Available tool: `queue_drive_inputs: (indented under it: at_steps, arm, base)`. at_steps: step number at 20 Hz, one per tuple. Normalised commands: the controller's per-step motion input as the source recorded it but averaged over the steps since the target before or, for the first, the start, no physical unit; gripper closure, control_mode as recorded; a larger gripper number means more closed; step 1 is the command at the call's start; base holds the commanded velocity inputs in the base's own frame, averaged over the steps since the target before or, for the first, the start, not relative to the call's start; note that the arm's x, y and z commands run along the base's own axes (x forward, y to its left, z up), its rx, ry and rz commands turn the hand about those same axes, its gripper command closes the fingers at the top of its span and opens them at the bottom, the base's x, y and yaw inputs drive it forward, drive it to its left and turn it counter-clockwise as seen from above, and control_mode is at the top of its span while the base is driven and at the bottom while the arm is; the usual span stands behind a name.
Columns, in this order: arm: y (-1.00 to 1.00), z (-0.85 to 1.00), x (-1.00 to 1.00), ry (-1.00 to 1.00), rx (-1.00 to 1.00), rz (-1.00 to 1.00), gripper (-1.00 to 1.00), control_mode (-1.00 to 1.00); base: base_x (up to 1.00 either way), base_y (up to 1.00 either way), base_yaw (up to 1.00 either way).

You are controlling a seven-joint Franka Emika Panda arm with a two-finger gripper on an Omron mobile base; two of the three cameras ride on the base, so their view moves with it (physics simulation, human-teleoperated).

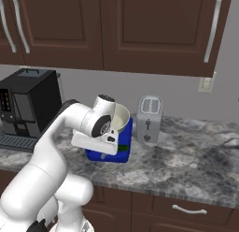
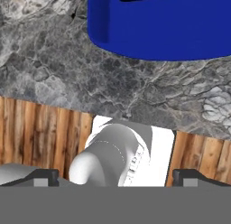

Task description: Place the two vegetables and bowl onto the tray for setting up a vegetable dip station.

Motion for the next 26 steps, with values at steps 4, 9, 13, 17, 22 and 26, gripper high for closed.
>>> queue_drive_inputs:
  at_steps: [4, 9, 13, 17, 22, 26]
  arm:
    - [0.0, 0.0, 0.0, 0.0, 0.0, 0.0, -1.0, 1.0]
    - [0.0, 0.0, 0.0, 0.0, 0.0, 0.0, -1.0, 1.0]
    - [0.0, 0.0, 0.0, 0.0, 0.0, 0.0, -1.0, 1.0]
    - [0.0, 0.0, 0.0, 0.0, 0.0, 0.0, -1.0, 1.0]
    - [0.0, 0.0, 0.0, 0.0, 0.0, 0.0, -1.0, 1.0]
    - [0.0, 0.0, 0.0, 0.0, 0.0, 0.0, -1.0, 1.0]
  base:
    - [-0.22, -0.03, 0.0]
    - [-0.33, -0.06, 0.0]
    - [-0.14, -0.19, -0.09]
    - [0.07, -0.57, -0.07]
    - [0.07, -0.65, 0.0]
    - [0.09, -0.69, 0.0]
